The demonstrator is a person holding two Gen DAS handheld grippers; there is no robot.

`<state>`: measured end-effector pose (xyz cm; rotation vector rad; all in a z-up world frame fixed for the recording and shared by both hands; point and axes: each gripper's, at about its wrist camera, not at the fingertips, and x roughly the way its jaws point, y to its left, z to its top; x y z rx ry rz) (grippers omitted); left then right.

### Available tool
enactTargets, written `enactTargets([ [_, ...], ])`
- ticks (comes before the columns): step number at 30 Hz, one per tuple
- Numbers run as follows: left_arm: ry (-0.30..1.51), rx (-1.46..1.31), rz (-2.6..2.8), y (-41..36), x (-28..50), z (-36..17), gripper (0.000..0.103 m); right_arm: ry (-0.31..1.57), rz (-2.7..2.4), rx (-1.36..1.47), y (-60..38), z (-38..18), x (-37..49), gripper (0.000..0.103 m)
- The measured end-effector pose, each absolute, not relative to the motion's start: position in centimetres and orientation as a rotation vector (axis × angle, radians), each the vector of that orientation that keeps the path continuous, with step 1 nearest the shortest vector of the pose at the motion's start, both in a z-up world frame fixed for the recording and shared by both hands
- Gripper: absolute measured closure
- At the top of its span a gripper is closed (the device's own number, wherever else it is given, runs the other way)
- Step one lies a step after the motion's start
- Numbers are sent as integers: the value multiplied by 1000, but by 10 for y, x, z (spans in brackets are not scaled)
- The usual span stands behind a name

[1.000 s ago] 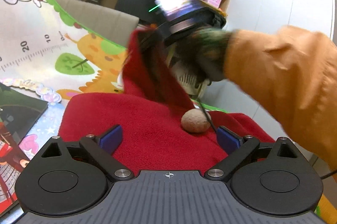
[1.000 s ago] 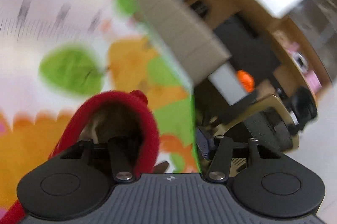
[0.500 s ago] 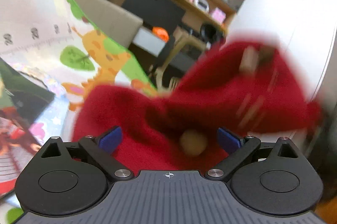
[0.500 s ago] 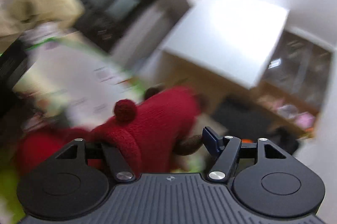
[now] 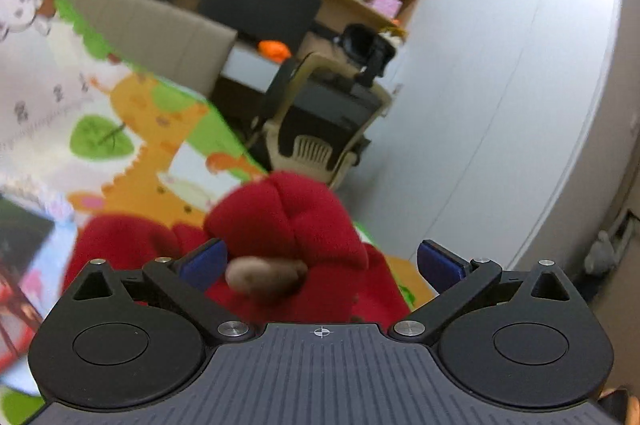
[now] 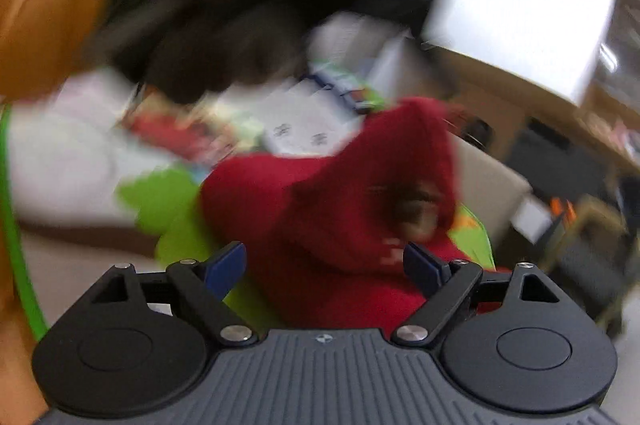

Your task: Fold clothes

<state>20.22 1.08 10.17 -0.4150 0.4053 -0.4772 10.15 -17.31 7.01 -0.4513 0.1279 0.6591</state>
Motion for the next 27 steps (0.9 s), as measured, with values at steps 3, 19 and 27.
enactTargets([
  [3,441,-523,-440,20,206,83,0,155,596,-286,-200,87,117,17],
  [19,317,-764,-303,90,188,72,0,171,530,-97,-126,83,151,5],
  [27,426,-806,-328,112,187,53,0,307,519,-132,-134,83,225,53],
])
